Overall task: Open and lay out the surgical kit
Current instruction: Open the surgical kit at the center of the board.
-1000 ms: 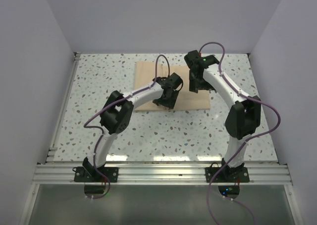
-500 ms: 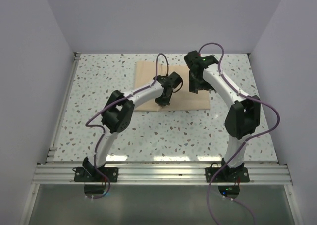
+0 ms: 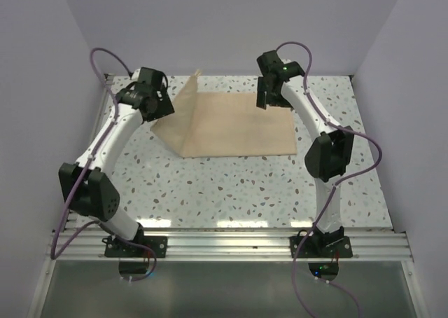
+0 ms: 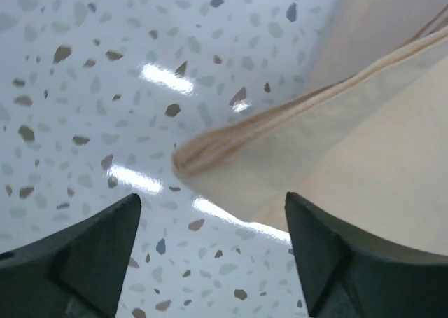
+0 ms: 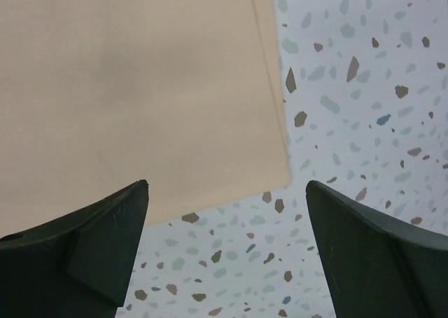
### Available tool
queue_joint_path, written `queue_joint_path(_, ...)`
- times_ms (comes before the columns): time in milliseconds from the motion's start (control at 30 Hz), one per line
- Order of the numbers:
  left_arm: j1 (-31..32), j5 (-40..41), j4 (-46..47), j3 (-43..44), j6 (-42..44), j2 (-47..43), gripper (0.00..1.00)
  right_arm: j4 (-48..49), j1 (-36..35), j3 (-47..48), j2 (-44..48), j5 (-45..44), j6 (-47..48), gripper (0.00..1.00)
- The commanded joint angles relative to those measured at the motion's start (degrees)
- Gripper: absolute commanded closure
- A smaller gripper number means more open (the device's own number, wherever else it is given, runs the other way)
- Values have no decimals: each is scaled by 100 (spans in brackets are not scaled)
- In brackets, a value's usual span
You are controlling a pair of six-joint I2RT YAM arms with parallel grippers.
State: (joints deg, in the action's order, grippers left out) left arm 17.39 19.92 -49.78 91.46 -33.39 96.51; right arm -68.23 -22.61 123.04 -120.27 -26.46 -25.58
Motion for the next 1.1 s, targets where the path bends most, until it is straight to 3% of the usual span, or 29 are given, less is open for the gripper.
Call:
queue_joint_path(0, -156, 178, 39, -883, -335, -519, 7, 247, 292, 484, -364, 377, 18, 2)
queue_joint_path(33, -191, 179, -101, -1111, -361, -563, 1, 353, 405, 501, -409, 422, 36, 2)
queue_joint_path(67, -218, 179, -154, -1217, -379, -624, 0, 467, 468, 501, -471, 500, 62, 2)
queue_joint_path(267, -218, -199, -137, -1947, -467, -1028, 1, 652, 1030, 1580, -1419, 1475, 177, 2)
queue_joint_path(500, -218, -173, -322, -2325, -423, -1336, 6, 2320, 1470, 1178, -1666, 2408, -209, 2)
queue_joint_path(633, -218, -85, -366, -2449, -441, -1512, 7, 2551, 1540, 1950, -2316, 2759, -333, 6)
queue_joint_path(800, -218, 143, -603, -2466, -537, -1609, 7, 3095, 1584, 2136, -2764, 2848, -570, 10)
queue_joint_path(1067, -218, 249, -788, -2580, -844, -1785, 7, 3061, 1681, 2154, -3152, 2514, -483, 14)
